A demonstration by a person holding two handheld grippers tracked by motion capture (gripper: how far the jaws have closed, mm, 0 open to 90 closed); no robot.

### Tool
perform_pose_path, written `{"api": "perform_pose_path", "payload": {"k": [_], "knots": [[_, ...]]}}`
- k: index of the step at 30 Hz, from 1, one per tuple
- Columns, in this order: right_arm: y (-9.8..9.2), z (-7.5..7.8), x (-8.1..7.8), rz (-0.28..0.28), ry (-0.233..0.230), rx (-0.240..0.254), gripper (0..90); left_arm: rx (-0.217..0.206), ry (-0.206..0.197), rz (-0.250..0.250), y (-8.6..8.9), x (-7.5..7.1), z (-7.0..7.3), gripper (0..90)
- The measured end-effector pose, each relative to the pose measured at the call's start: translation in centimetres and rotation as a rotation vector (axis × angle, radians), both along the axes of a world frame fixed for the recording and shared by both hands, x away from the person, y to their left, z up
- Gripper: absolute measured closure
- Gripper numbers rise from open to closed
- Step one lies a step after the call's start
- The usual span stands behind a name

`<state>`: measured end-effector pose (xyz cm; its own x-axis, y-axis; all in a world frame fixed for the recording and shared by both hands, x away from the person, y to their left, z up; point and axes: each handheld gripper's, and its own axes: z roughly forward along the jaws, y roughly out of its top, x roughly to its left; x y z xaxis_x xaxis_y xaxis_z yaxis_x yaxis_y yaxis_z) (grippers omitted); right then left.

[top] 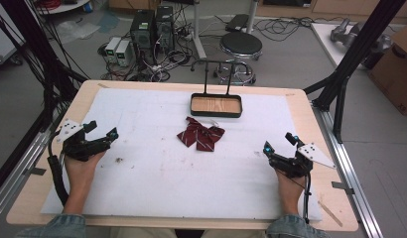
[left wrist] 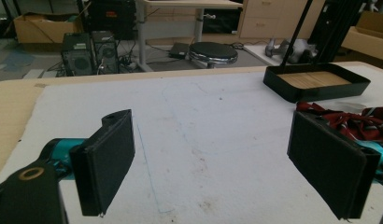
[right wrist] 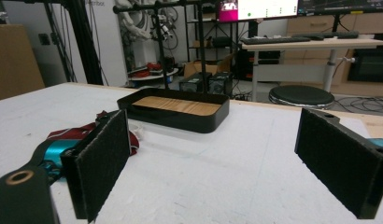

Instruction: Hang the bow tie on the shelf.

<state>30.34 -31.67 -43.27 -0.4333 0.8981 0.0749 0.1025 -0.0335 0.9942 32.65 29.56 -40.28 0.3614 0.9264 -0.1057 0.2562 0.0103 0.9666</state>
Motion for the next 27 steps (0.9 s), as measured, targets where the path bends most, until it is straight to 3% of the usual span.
{"api": "perform_pose_path", "payload": {"k": [6,12,17,22,27], "knots": [[0.3,0.4,0.1,0.014,-0.003,0.002,9.6,0.001,-0.014,-0.001,0.0,0.0,0.1,16.3],[1.2,1.9,1.7,0.039,0.016,0.007,9.7,-0.027,-0.008,-0.024,-0.1,0.1,0.2,17.8],[2.1,3.0,2.9,0.071,0.013,0.006,9.7,-0.018,-0.008,-0.019,-0.1,0.1,0.2,17.7],[3.5,4.1,4.8,0.111,0.027,0.005,11.4,-0.008,0.008,-0.022,-0.3,0.3,0.1,17.9],[6.0,5.2,7.0,0.164,0.019,-0.043,15.3,-0.005,0.011,-0.030,-0.6,0.4,0.0,17.9]]}}
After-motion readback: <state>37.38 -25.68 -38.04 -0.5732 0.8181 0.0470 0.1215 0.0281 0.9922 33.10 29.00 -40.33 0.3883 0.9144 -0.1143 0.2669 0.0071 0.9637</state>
